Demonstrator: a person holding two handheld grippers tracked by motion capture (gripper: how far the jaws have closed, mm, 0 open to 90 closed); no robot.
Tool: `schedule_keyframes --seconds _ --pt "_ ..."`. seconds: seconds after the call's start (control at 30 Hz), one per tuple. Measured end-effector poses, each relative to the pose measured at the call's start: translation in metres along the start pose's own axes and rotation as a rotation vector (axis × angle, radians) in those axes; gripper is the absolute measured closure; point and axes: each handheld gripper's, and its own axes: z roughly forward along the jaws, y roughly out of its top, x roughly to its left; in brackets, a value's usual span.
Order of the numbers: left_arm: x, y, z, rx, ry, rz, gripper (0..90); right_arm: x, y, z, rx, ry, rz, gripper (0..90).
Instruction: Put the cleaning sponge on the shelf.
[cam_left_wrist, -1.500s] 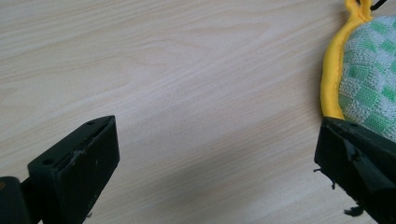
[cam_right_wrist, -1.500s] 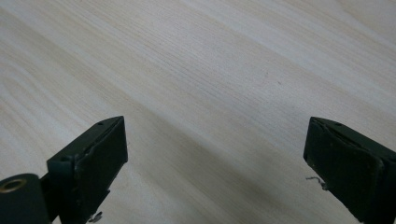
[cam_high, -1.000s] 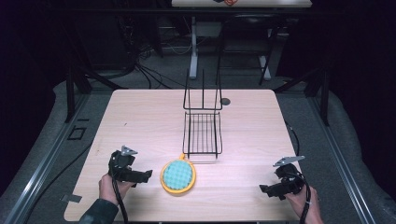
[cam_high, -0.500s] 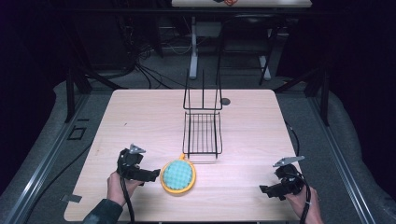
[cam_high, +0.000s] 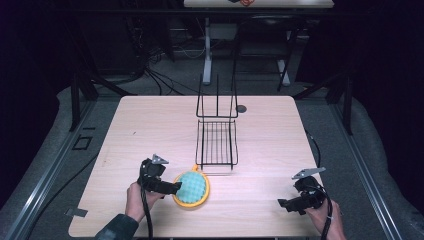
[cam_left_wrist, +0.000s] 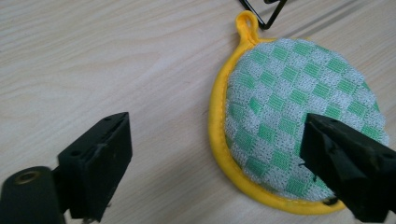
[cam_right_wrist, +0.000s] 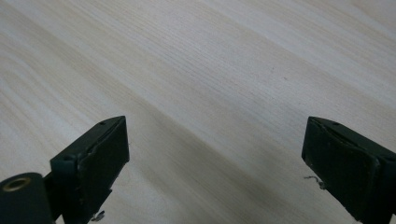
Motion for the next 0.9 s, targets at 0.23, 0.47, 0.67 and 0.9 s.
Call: schedule_keyframes --seconds 0.23,0.47,0.67,0.9 --pt "0.003 0.004 0.004 -0.01 -0.009 -0.019 24.0 0.0 0.001 0.001 0.003 0.011 -0.001 7.0" --pt "-0.003 0.007 0.009 0.002 -0.019 -0.004 41.1 0.0 0.0 0.0 -0.002 0.002 -0.006 7.1" --pt "-0.005 0.006 0.014 0.033 -0.035 0.003 51.7 -0.001 0.0 0.0 -0.001 0.001 -0.005 7.2" --pt "-0.009 0.004 0.017 0.041 -0.067 -0.005 67.7 0.0 0.0 -0.001 -0.004 0.006 0.003 7.3"
